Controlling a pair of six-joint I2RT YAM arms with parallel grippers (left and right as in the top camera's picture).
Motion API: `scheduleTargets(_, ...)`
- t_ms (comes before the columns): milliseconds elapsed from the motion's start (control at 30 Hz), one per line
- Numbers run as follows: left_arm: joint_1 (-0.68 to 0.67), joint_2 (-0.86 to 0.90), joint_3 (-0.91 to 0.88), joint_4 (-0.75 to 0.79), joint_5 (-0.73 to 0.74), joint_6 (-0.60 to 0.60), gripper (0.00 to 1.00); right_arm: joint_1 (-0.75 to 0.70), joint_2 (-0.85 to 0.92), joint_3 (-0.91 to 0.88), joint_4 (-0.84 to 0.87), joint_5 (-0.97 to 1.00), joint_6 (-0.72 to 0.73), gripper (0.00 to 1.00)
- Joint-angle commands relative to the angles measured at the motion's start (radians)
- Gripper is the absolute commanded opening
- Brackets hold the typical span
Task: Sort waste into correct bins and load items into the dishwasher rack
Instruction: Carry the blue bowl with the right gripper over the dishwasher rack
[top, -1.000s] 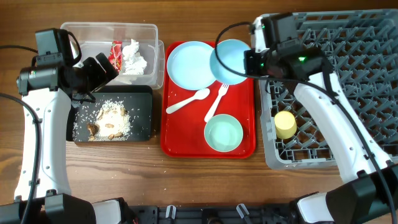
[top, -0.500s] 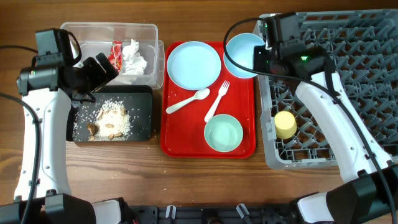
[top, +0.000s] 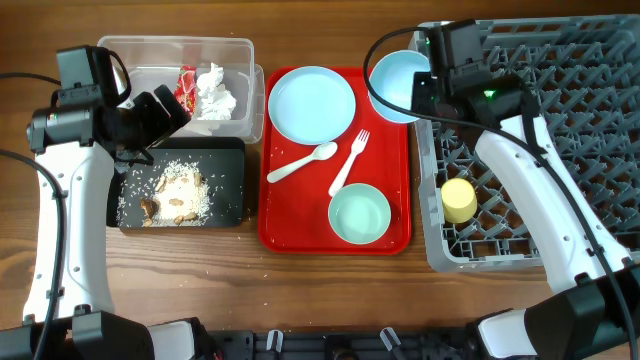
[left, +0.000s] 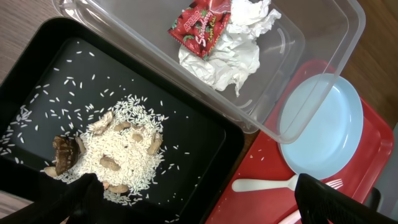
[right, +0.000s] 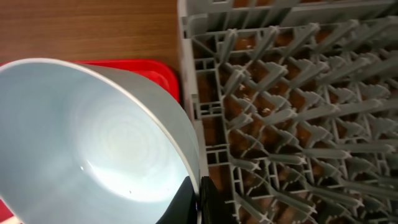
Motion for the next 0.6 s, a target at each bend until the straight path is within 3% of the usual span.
scheduleTargets(0, 0.005, -0.005, 0.014, 0.000, 0.012, 0.005, 1.00, 0.000, -0.035, 0.016, -0.008, 0.113, 0.062, 0.04)
scheduleTargets(267, 0.005, -0.005, 0.014, 0.000, 0.012, 0.005, 1.00, 0.000, -0.032, 0.016, 0.010, 0.423, 0.159, 0.04)
scheduleTargets(433, 0.005, -0.005, 0.014, 0.000, 0.012, 0.005, 1.00, -0.001, -0.014, 0.016, 0.122, 0.681, 0.153, 0.04)
scheduleTargets(567, 0.005, -0.005, 0.014, 0.000, 0.012, 0.005, 1.00, -0.001, 0.054, 0.016, 0.354, 0.799, -0.029, 0.04)
